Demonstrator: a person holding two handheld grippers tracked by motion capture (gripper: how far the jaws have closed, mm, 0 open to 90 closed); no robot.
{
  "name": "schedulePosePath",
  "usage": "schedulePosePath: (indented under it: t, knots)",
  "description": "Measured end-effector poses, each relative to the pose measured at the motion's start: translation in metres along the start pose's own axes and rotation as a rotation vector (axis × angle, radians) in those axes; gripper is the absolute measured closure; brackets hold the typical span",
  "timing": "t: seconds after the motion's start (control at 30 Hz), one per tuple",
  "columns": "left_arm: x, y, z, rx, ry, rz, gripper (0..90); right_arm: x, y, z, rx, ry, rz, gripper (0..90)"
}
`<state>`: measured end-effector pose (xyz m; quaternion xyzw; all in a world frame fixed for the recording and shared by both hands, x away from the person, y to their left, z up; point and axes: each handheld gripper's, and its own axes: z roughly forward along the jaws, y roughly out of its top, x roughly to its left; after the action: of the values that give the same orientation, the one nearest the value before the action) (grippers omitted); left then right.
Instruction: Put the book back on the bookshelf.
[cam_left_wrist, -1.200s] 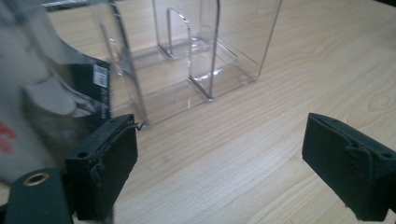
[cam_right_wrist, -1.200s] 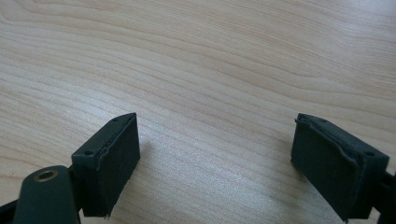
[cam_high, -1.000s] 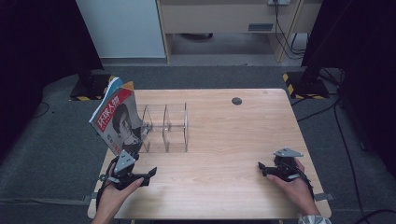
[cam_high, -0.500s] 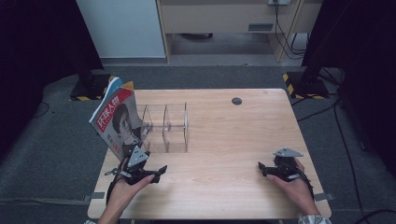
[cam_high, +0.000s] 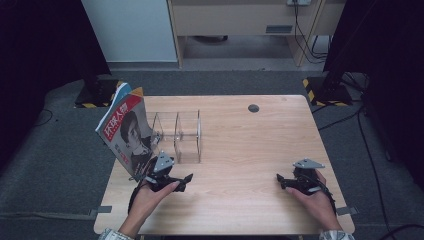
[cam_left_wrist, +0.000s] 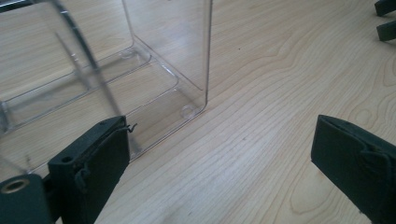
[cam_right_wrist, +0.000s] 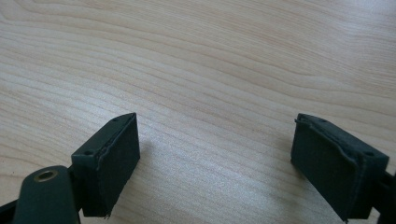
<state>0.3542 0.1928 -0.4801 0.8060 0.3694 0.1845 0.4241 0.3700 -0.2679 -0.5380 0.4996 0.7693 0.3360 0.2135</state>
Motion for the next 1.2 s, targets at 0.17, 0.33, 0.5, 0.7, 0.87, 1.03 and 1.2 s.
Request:
schedulePosePath:
  t: [0.17, 0.33, 0.5, 0.7, 0.87, 1.03, 1.2]
  knots:
    - [-0.01, 0.009, 0.01, -0.006, -0.018, 0.019, 4.8, 0.0, 0.0, 0.0, 0.001, 0.0, 0.002, 15.8]
    - [-0.014, 0.011, 0.015, 0.002, -0.021, 0.03, 4.8, 0.0, 0.0, 0.0, 0.002, -0.001, 0.002, 15.8]
    - [-0.012, 0.01, 0.011, -0.012, -0.013, 0.021, 4.8, 0.0, 0.0, 0.0, 0.001, -0.001, 0.0, 15.7]
    - [-0.016, 0.012, 0.013, -0.016, -0.023, 0.041, 4.8, 0.0, 0.0, 0.0, 0.004, -0.004, -0.001, 15.5]
    - [-0.016, 0.013, 0.017, -0.007, -0.029, 0.049, 4.7, 0.001, 0.0, -0.001, 0.004, -0.005, 0.006, 15.4]
    - [-0.018, 0.016, 0.025, -0.005, -0.045, 0.047, 4.9, 0.001, 0.0, -0.001, 0.004, -0.005, 0.006, 15.3]
    - [-0.031, 0.02, 0.036, 0.006, -0.085, 0.096, 5.1, 0.001, 0.0, -0.001, 0.004, -0.005, 0.006, 15.3]
